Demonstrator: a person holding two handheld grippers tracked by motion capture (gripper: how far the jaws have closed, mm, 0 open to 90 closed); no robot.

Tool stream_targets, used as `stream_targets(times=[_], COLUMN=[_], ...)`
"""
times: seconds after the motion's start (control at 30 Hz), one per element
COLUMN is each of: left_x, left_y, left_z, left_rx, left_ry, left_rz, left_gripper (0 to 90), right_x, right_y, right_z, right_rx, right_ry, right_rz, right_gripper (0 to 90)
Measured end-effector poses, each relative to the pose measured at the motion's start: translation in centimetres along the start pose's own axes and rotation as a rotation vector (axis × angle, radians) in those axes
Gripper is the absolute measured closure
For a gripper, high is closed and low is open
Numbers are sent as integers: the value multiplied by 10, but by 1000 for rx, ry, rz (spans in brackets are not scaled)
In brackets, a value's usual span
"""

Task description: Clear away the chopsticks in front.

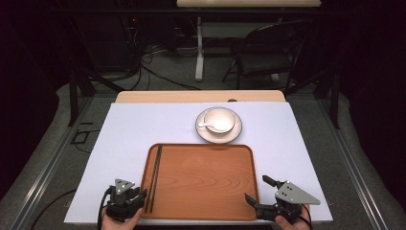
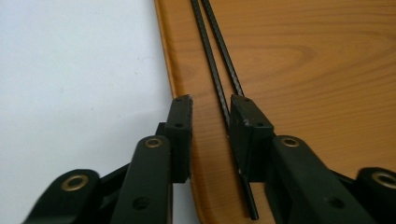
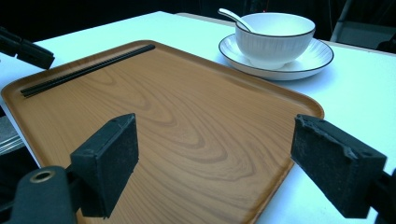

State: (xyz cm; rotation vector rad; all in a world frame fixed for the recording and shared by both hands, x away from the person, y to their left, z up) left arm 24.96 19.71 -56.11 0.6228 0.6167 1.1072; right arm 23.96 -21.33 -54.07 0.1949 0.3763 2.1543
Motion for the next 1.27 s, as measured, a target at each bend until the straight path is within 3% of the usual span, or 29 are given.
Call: stream_targets(times=[0.3, 0.47, 0.6, 0.8, 1.0, 1.27], left_x=[3, 9, 17, 34, 46, 57], left_y=[6, 12, 14, 9, 0, -7], left_z=[8, 22, 35, 51, 47, 38], left_rx=[-38, -79, -115, -177, -206, -196], left_ry=[-9, -14, -32, -14, -10, 47], left_rz=[5, 13, 17, 17, 44, 40], left_gripper=[561, 527, 501, 456, 442, 424], right_x=[0, 0, 0, 0, 0, -2], right_y=[0, -1, -1, -2, -2, -2], right_z=[0, 0, 0, 0, -1, -1], right_rx=[-1, 1, 1, 2, 9, 19], right_ry=[0, -2, -1, 0, 1, 8], right_rz=[2, 1, 3, 2, 1, -12], right_gripper=[149, 149, 149, 149, 149, 150])
Point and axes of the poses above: each handheld gripper's, and its own axes: y roughly backward along the jaws, z roughly out of its top, x roughly to its left, the point moved 4 cm from there along -y, roughly forward along the jaws, and after that the axes turned 5 degrees about -z, right-handed, at the moved point
